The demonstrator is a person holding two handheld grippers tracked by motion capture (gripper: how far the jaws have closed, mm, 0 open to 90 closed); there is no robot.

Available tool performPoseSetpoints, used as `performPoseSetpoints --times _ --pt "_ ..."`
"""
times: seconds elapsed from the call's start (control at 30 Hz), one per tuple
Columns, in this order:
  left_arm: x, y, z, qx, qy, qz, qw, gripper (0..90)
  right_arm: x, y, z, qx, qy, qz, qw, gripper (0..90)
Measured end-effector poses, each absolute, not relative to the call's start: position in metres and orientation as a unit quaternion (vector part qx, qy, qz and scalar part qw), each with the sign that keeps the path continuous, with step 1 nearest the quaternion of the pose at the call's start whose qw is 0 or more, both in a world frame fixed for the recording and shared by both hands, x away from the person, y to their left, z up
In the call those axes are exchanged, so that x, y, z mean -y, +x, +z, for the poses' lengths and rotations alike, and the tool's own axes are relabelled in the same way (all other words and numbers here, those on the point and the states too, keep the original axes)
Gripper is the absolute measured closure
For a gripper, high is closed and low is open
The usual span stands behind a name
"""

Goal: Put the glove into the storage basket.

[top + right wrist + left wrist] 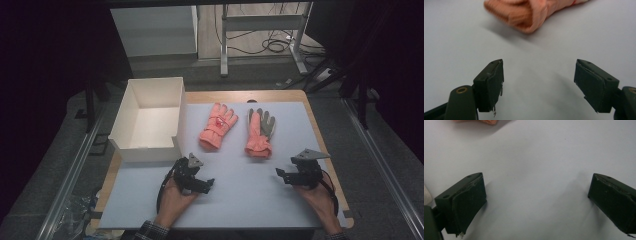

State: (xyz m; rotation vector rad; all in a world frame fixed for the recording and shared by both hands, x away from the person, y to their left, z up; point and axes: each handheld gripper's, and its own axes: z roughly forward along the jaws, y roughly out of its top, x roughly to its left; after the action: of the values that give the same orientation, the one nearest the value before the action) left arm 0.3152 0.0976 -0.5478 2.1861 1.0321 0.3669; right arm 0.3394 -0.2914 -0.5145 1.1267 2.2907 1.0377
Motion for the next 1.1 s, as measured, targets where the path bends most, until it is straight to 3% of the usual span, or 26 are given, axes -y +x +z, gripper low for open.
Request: performPoseSetpoints --times 0.3,0.53,1.1 --pt "-0.098 0.315 -0.548 -0.397 0.840 0.141 0.341 1.4 0.287 0.360 -0.500 -0.815 0.408 0.367 0.188 28.6" --pt "-0.098 0.315 -0.548 -0.397 0.840 0.141 0.341 1.4 0.286 0.379 -0.489 -0.814 0.406 0.377 0.172 40.8" --pt "-0.098 0.315 -0.548 -0.397 0.840 0.141 0.341 1.4 0.265 0.420 -0.470 -0.816 0.389 0.388 0.180 58.5"
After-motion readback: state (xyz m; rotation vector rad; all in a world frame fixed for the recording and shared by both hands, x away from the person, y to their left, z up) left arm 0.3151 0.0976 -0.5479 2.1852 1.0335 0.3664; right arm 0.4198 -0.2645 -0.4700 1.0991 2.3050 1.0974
